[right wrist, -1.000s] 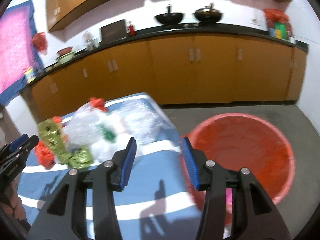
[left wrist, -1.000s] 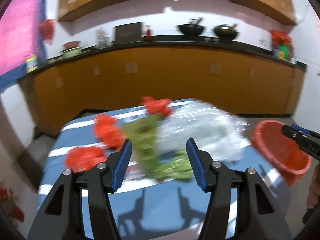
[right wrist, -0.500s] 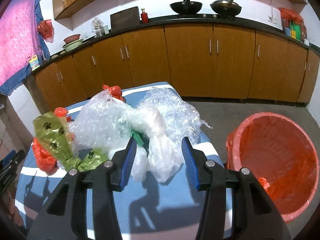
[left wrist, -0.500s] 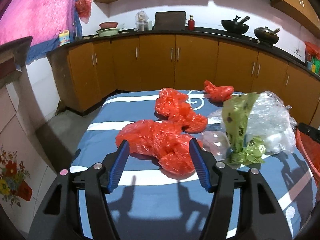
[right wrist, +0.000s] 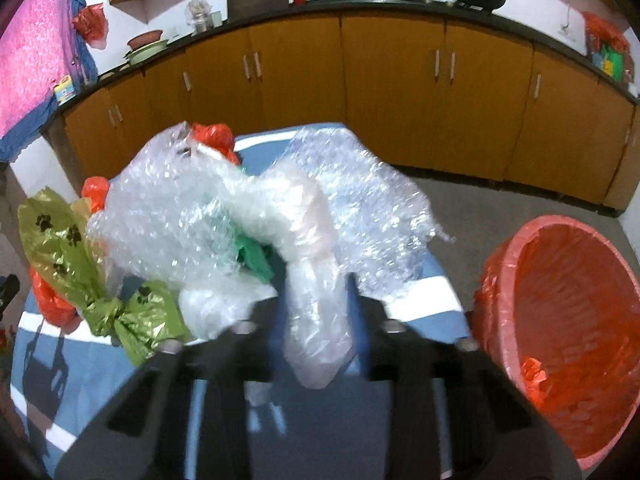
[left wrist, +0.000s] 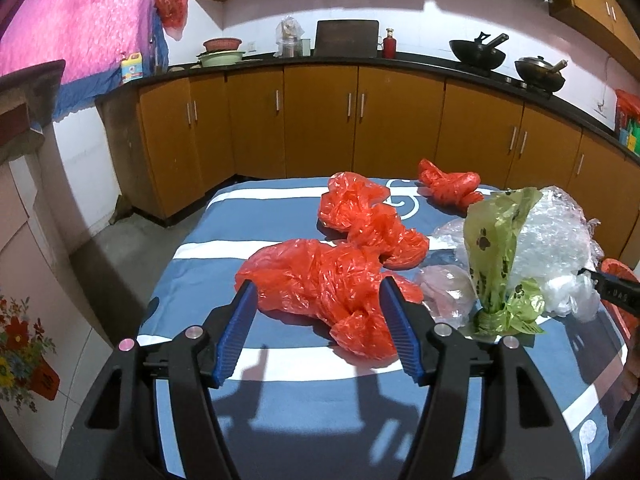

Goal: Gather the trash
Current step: 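Move both tools back to the table toward the remaining bags, then grasp a clear plastic bag with the right tool while the left tool grasps a red bag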

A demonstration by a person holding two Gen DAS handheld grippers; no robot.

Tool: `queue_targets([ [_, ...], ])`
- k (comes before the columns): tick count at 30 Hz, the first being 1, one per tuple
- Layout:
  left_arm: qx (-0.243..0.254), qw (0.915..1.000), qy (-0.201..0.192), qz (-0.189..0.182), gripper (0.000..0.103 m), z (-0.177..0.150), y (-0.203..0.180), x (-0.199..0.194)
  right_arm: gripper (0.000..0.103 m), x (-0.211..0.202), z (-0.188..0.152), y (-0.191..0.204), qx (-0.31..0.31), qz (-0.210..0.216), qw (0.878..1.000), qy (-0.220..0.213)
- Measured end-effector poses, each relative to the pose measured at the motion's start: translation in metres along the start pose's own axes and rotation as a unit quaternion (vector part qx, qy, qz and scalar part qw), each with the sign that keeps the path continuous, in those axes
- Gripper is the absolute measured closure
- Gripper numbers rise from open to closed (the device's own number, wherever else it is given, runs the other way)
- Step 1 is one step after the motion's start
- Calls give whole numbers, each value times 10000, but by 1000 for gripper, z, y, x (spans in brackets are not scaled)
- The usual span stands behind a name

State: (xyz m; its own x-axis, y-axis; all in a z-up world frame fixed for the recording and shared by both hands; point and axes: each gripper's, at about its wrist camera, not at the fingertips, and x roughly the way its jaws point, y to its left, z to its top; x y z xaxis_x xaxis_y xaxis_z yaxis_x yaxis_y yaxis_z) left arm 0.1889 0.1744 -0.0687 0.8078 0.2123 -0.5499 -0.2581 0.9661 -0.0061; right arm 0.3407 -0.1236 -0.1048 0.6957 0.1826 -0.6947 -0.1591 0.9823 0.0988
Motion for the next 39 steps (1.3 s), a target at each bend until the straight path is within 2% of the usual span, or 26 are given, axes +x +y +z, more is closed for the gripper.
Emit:
queue_targets([
  [2,-6,10000,6,-6,40,0,-1,0,91,-2,-2,2,-90,28,10000,-8],
  [5,8,10000,-8,-19,39,-1,-2,0,94,-10,-8,8,-221,48,9997,-120],
  [15,88,9999,-2,-50,37,-3,-9,1,95,-54,-12,5,203,244,9971,-685],
  [26,0,9994,357,-36,36,9,-28,22,95,-70,-13,2,355,340,9960,-747],
  [29,-30,9983,580,10,37,6,-31,33,95,-71,-14,3,352,331,9962,-729],
  [34,-141,9970,756,-38,62,-3,-29,40,95,-75,-17,2,323,306,9963,-733],
  [36,-114,9972,740,-91,79,-3,-29,38,95,-77,-17,2,333,305,9963,-735],
  [39,-41,9972,729,-142,89,-3,-28,35,95,-80,-19,2,362,300,9962,-735],
])
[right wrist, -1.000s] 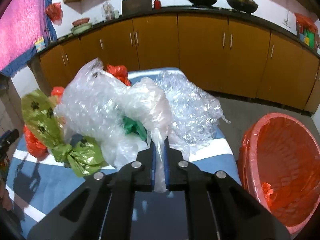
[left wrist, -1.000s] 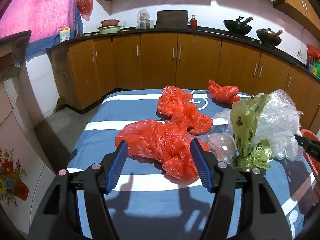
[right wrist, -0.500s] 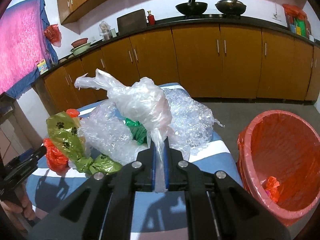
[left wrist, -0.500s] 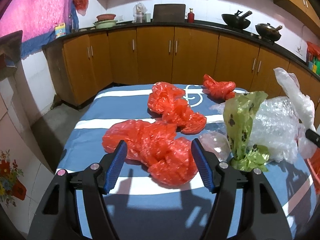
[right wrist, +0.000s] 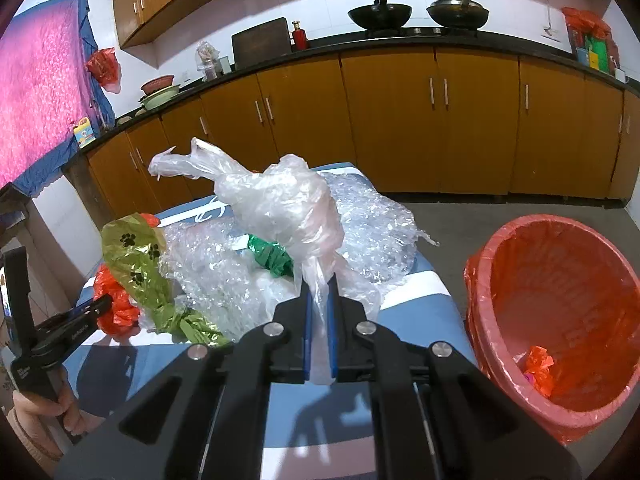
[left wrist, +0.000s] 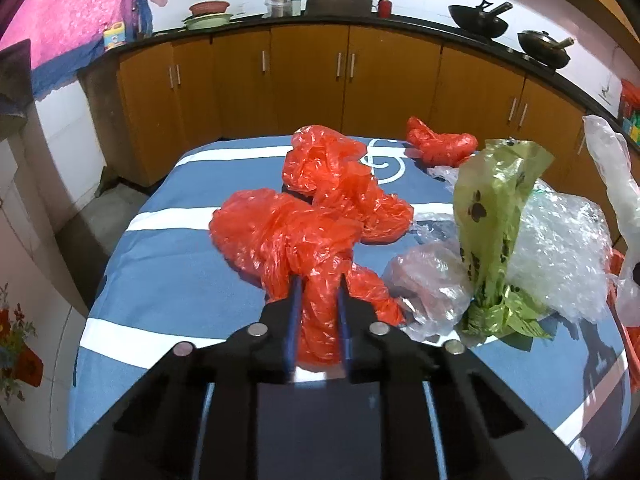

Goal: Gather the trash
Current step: 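Grasp a clear plastic bag with the right tool while the left tool grasps a red bag, then carry both bags over the wastebasket and open both tools to release them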

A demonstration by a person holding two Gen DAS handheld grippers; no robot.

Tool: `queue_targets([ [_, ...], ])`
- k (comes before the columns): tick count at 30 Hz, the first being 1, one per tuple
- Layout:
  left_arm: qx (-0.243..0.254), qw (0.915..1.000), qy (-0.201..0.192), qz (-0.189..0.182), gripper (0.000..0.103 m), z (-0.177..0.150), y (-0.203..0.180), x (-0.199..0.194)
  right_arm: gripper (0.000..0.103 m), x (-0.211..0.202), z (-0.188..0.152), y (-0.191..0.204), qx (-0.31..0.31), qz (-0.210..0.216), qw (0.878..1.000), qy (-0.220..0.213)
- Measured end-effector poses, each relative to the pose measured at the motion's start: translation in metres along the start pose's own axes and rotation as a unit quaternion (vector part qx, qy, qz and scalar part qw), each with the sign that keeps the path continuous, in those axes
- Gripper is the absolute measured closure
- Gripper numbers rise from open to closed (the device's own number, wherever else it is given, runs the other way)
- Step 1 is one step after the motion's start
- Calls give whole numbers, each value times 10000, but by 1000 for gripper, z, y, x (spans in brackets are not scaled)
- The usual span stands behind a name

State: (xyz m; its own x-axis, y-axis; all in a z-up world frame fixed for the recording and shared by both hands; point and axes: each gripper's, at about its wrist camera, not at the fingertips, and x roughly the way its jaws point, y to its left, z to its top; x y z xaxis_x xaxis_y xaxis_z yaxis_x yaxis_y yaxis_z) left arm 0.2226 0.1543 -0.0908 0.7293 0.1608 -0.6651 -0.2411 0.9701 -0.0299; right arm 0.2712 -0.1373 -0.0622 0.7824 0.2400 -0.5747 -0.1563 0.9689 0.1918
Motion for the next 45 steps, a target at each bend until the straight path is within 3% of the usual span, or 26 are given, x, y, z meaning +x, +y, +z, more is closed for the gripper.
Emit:
queue_targets([
  [15,69,9986,-518,-12,91,20,12,-54,95,-32,0,-10,160,118,9996,-203],
  [23,178,9949,-939,-324,91,40,-7,-92,95,-52,1,-23,234,54,9991,-351],
  [31,539,9875,-1102,-987,91,47,-60,-115,95,-72,3,-51,436,-339,9974,-466],
  [36,813,9796,-1092,-1481,91,45,-108,-118,95,-87,3,-87,645,-815,9932,-519],
  [45,1511,9536,-933,-2432,91,28,-225,-113,95,-106,-8,-171,1229,-1627,9780,-449],
])
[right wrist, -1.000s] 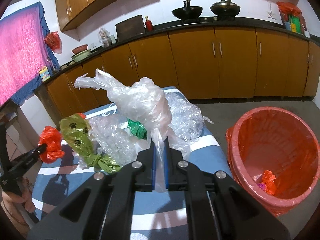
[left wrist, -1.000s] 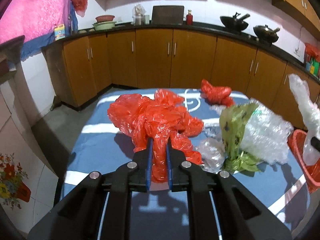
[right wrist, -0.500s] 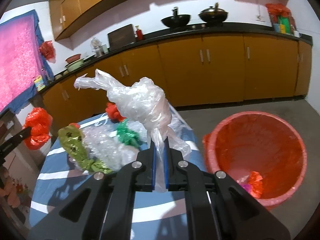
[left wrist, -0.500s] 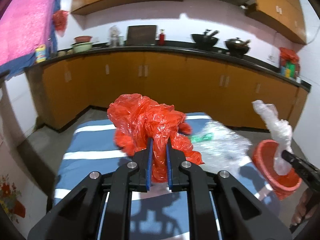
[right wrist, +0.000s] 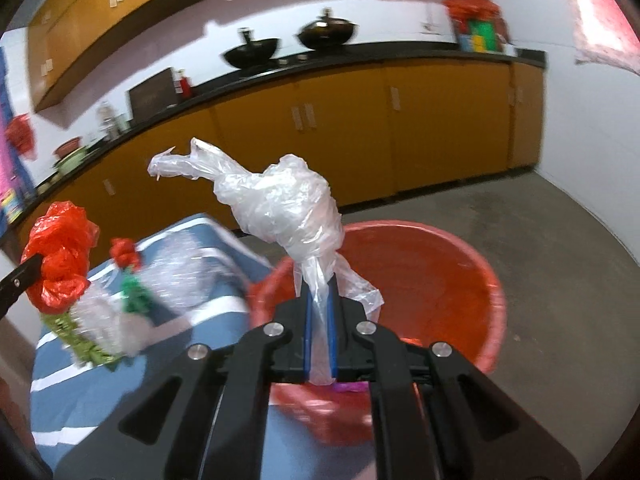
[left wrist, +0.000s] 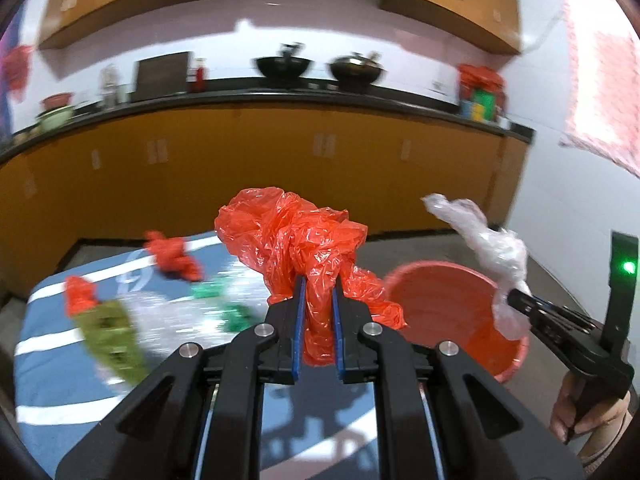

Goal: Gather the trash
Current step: 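Carry both bags over the wastebasket and open both tools to release them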

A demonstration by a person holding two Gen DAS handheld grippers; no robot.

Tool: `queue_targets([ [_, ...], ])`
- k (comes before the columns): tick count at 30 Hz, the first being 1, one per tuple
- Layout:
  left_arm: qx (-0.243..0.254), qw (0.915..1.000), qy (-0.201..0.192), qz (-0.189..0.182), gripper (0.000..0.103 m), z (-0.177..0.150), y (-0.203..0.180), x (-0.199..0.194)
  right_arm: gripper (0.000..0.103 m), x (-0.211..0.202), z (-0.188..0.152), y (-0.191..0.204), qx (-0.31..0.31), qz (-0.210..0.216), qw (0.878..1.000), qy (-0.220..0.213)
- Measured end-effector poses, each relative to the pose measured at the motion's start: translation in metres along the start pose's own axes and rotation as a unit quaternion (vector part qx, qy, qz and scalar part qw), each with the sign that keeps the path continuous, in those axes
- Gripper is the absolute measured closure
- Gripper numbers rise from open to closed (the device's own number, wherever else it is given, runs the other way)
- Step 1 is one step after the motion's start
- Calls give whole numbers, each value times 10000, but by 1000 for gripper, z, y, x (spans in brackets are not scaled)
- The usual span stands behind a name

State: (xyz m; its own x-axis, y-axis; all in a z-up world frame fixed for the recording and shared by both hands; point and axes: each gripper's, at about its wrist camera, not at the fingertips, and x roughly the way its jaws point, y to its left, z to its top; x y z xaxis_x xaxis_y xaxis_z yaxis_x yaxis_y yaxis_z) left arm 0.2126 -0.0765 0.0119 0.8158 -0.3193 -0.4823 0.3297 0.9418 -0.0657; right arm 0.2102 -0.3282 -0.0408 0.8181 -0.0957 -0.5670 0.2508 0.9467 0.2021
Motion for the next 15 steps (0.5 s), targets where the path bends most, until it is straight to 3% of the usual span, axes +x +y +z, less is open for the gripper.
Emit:
queue_targets([
  [8,536,9955,379,-679,91,-8,-75,57,95,19,-3,-46,443,-274,9984,198],
  [15,701,9922,558,-870,91,-13,-96,88,95,35,2,-64,574,-319,9976,222],
])
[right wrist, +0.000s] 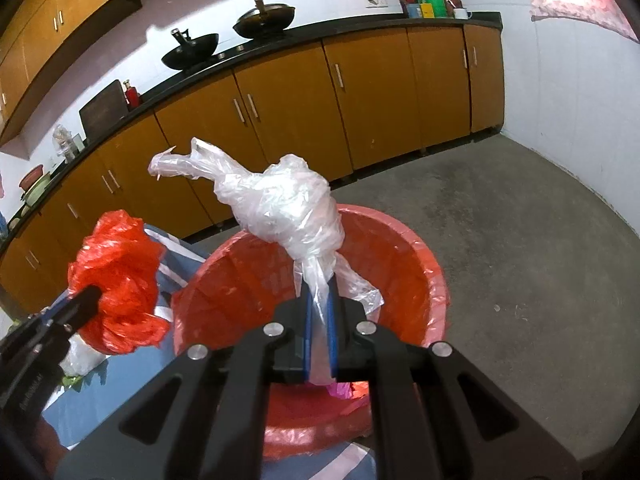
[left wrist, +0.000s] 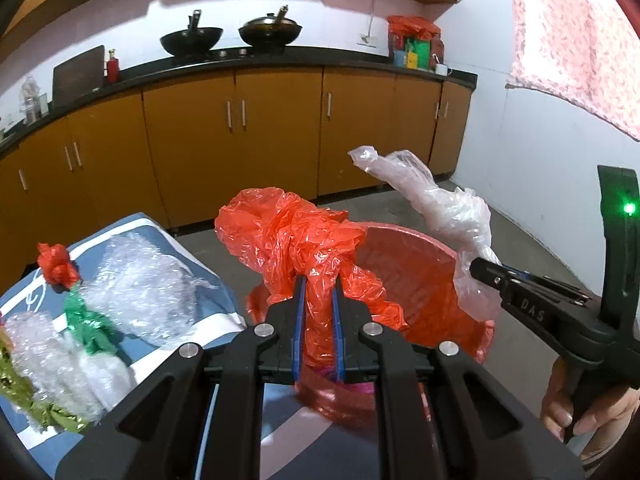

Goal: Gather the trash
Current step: 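Carry both bags over the wastebasket and open both tools to release them, then return both tools to the table toward the green bag and bubble wrap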

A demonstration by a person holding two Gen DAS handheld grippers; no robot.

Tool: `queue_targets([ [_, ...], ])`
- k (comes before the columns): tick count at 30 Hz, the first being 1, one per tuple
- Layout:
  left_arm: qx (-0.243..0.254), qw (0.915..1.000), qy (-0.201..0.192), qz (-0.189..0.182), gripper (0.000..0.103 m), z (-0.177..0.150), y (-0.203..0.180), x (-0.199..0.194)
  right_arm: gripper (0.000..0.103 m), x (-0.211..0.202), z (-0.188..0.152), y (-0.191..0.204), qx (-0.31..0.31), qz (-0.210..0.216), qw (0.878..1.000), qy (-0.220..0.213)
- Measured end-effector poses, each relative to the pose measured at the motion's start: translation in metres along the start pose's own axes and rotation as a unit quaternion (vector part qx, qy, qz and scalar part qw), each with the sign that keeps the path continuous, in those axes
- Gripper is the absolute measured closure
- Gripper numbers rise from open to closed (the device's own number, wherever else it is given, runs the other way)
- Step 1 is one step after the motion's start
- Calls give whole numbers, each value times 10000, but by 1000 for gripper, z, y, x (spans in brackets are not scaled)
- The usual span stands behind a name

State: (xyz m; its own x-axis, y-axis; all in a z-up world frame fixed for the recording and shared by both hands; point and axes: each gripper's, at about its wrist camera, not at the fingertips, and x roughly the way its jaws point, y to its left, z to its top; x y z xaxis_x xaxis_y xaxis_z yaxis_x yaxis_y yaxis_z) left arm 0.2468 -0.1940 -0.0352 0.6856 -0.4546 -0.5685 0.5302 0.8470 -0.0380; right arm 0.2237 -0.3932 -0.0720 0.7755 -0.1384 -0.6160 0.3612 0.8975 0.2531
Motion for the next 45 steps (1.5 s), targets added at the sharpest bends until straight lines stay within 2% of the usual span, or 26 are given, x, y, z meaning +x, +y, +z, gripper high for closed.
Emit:
queue_targets([
  [4,23,9999,29,-117,91,1,-7,9,95,5,2,-5,51,25,10000,-13],
  [7,13,9998,100,-195,88,0,-11,18,90,6,0,-7,32,84,10000,-30],
  [9,-11,9997,155,-191,77,-1,-12,23,85,5,-3,-8,-7,125,9999,-41],
  [11,-66,9997,181,-153,69,-4,-10,25,71,2,-6,-9,-23,134,9999,-89],
  [14,-153,9997,189,-75,64,-7,-2,24,70,-1,-8,-13,-4,96,9999,-116],
  [23,-460,9975,-17,529,64,-12,37,-5,70,-8,0,-5,-45,131,9997,-191],
  [32,-706,9917,-301,1029,64,-26,79,-51,70,-8,-7,49,-477,485,9976,-86],
  [38,-762,9845,-557,1480,63,-43,108,-90,70,-6,-16,86,-721,717,9948,11],
  [45,-1014,9708,-606,2087,62,-67,152,-123,70,-1,-25,121,-988,939,9906,135],
])
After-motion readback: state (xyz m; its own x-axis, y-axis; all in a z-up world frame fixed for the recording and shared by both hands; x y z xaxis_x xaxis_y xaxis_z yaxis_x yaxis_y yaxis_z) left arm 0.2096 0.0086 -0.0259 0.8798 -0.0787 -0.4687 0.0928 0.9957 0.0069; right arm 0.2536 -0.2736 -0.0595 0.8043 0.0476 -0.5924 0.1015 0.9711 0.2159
